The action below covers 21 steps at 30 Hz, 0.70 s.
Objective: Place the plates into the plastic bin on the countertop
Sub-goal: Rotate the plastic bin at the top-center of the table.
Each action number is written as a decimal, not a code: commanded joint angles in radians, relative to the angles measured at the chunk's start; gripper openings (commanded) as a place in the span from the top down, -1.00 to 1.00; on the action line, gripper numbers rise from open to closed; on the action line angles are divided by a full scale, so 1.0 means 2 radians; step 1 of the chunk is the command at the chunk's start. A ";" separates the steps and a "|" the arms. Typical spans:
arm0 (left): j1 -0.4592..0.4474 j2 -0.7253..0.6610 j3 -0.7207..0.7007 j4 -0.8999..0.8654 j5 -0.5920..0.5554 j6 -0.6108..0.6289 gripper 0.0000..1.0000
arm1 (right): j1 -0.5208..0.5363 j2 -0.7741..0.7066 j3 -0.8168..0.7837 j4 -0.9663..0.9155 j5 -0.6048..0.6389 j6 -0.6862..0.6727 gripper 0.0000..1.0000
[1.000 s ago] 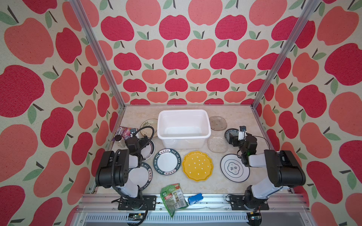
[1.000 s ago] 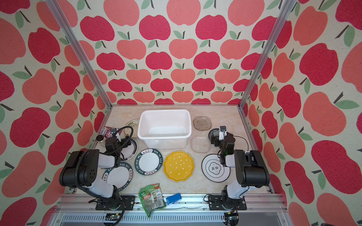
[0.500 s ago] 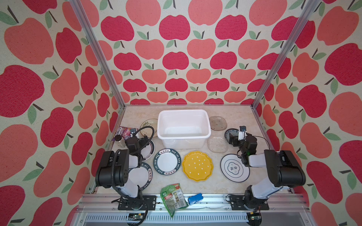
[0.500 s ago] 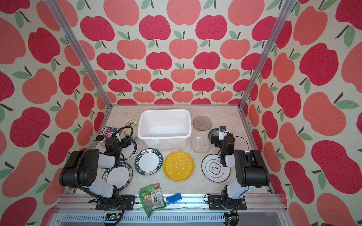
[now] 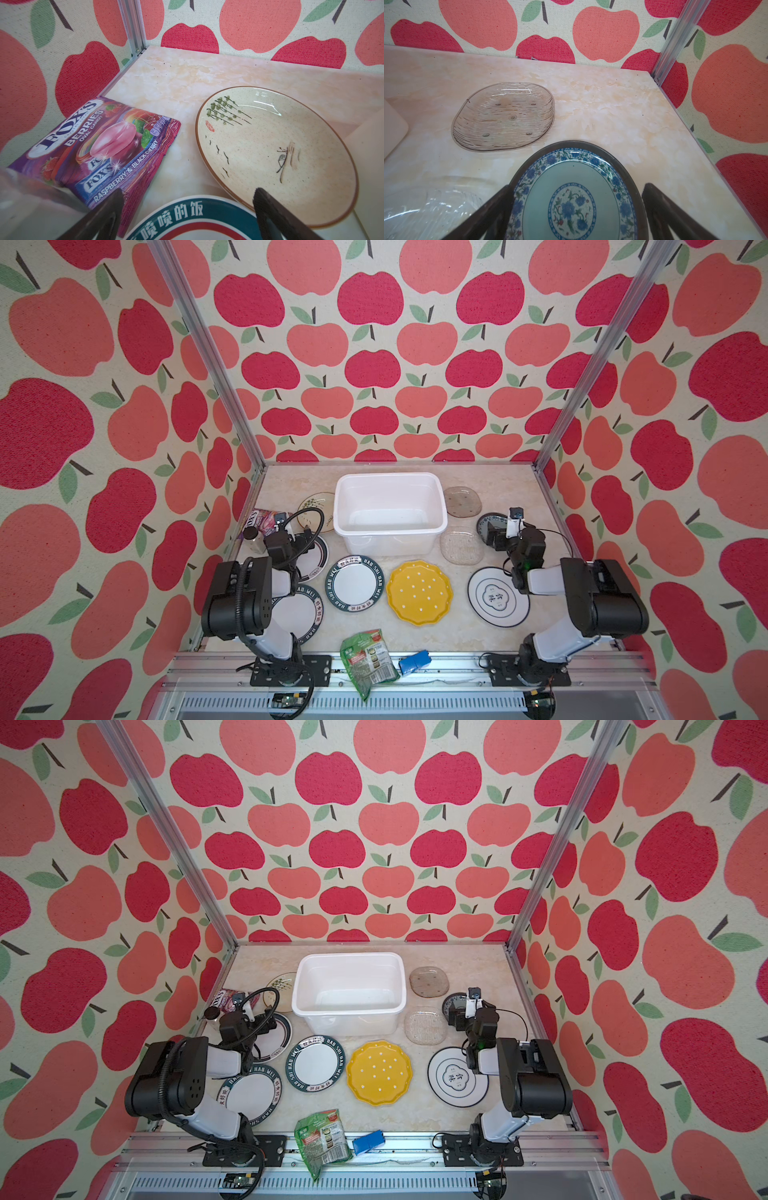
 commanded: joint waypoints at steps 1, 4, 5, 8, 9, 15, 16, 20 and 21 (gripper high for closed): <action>0.003 0.000 0.006 0.008 0.020 -0.004 -0.98 | -0.001 -0.003 -0.002 -0.005 0.012 0.008 -0.99; 0.002 -0.024 0.020 -0.034 -0.003 -0.009 -0.98 | -0.001 -0.012 -0.004 -0.007 -0.002 0.004 -0.99; 0.001 -0.046 0.029 -0.074 -0.022 -0.014 -0.98 | -0.002 -0.025 -0.004 -0.017 0.000 0.003 -0.99; 0.003 -0.107 0.061 -0.176 -0.097 -0.044 -0.98 | -0.001 -0.067 -0.004 -0.055 0.034 0.012 -0.99; 0.005 -0.127 0.063 -0.192 -0.105 -0.044 -0.98 | 0.000 -0.081 -0.001 -0.071 0.047 0.014 -0.99; 0.039 -0.221 0.104 -0.325 -0.133 -0.175 -0.98 | 0.005 -0.151 0.068 -0.254 0.172 0.063 -0.99; 0.045 -0.220 0.129 -0.372 -0.138 -0.187 -0.98 | 0.005 -0.157 0.083 -0.284 0.187 0.072 -0.99; 0.043 -0.196 0.219 -0.528 -0.153 -0.197 -0.98 | 0.015 -0.177 0.114 -0.366 0.187 0.098 -0.99; 0.042 -0.192 0.233 -0.547 -0.134 -0.196 -0.98 | 0.024 -0.180 0.121 -0.384 0.196 0.101 -0.99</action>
